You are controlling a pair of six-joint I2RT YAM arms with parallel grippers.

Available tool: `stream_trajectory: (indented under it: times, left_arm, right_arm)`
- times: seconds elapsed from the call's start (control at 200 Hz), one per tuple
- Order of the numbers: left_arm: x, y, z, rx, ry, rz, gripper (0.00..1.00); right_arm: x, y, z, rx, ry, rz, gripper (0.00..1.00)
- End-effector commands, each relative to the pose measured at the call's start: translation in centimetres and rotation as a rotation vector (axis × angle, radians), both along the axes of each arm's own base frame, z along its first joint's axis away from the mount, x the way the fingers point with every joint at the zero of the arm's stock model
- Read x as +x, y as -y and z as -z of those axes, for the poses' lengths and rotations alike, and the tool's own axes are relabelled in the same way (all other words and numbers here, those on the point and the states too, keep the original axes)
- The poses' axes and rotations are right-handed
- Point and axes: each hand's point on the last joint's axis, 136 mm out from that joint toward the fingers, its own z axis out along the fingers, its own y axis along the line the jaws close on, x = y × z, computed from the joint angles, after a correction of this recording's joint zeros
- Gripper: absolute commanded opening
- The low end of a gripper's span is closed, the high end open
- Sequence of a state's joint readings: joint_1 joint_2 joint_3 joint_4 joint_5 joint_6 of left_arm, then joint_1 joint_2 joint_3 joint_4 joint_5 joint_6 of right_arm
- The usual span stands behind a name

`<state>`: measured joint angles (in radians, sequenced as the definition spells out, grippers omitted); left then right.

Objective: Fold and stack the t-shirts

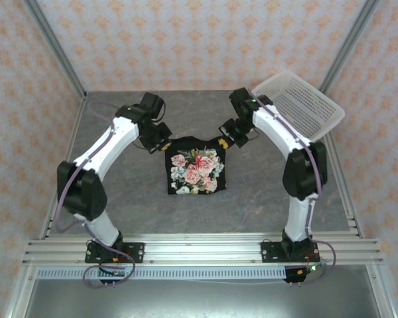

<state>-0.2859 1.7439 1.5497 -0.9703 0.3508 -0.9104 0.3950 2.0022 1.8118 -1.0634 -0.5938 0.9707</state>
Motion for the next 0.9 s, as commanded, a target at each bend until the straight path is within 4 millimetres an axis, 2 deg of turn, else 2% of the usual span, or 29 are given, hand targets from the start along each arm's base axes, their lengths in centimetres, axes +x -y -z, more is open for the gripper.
stream_trajectory:
  times: [0.0, 0.05, 0.07, 0.105, 0.23, 0.28, 0.36, 0.4, 0.45, 0.545, 0.621, 0.636, 0.656, 0.716, 0.801, 0.896]
  left_arm:
    - [2.5, -1.2, 2.3, 0.053, -0.009, 0.014, 0.0]
    - [3.8, -1.3, 3.2, 0.052, -0.004, 0.011, 0.0]
    - [4.5, -1.4, 3.0, 0.049, 0.014, 0.007, 0.0]
    - [5.6, -1.4, 4.1, 0.047, 0.009, 0.003, 0.0]
    - [9.1, -1.4, 4.7, 0.031, 0.049, 0.006, 0.0]
    - [9.9, -1.4, 5.2, 0.035, 0.043, 0.017, 0.01]
    - [10.7, -1.5, 5.7, 0.037, 0.038, 0.029, 0.09]
    - [10.9, -1.6, 5.6, 0.037, 0.045, 0.029, 0.19]
    - [10.9, -2.1, 5.0, 0.05, 0.061, 0.018, 0.38]
    - [10.4, -3.7, 2.6, 0.117, 0.115, -0.012, 0.59]
    - [9.5, -4.3, -0.1, 0.126, 0.188, -0.05, 0.67]
    - [9.3, -4.4, -0.2, 0.128, 0.192, -0.056, 0.68]
    - [8.8, -4.5, -1.9, 0.122, 0.229, -0.066, 0.68]
    - [7.0, -4.6, -3.5, 0.113, 0.257, -0.089, 0.69]
    - [4.0, -3.4, -4.0, 0.048, 0.26, -0.108, 0.69]
    - [0.2, -0.6, -3.9, -0.031, 0.234, -0.112, 0.69]
  right_arm:
    - [2.9, -0.1, 2.3, -0.041, 0.016, -0.032, 0.0]
    - [4.0, 0.2, 3.2, -0.069, 0.015, -0.03, 0.0]
    - [4.4, 0.2, 3.7, -0.072, 0.012, -0.029, 0.0]
    - [5.0, 0.3, 4.3, -0.076, 0.009, -0.023, 0.0]
    - [7.5, 0.3, 5.6, -0.073, 0.037, 0.005, 0.0]
    - [8.7, 0.2, 5.7, -0.062, 0.071, 0.013, 0.09]
    - [10.7, -0.4, 5.3, -0.021, 0.136, 0.002, 0.31]
    - [11.4, -0.3, 4.9, -0.018, 0.161, -0.009, 0.39]
    - [12.1, 0.0, 4.4, -0.029, 0.186, -0.021, 0.47]
    - [12.8, 1.0, 2.7, -0.04, 0.241, -0.03, 0.53]
    - [12.4, 2.1, 1.3, -0.075, 0.269, -0.032, 0.56]
    - [12.2, 2.4, 1.0, -0.085, 0.272, -0.031, 0.56]
    - [11.9, 2.8, 0.7, -0.099, 0.275, -0.031, 0.57]
    - [10.8, 3.7, -0.1, -0.131, 0.279, -0.027, 0.57]
    - [8.9, 4.7, -0.8, -0.149, 0.299, -0.005, 0.58]
    - [6.2, 5.1, -1.4, -0.116, 0.338, 0.018, 0.57]
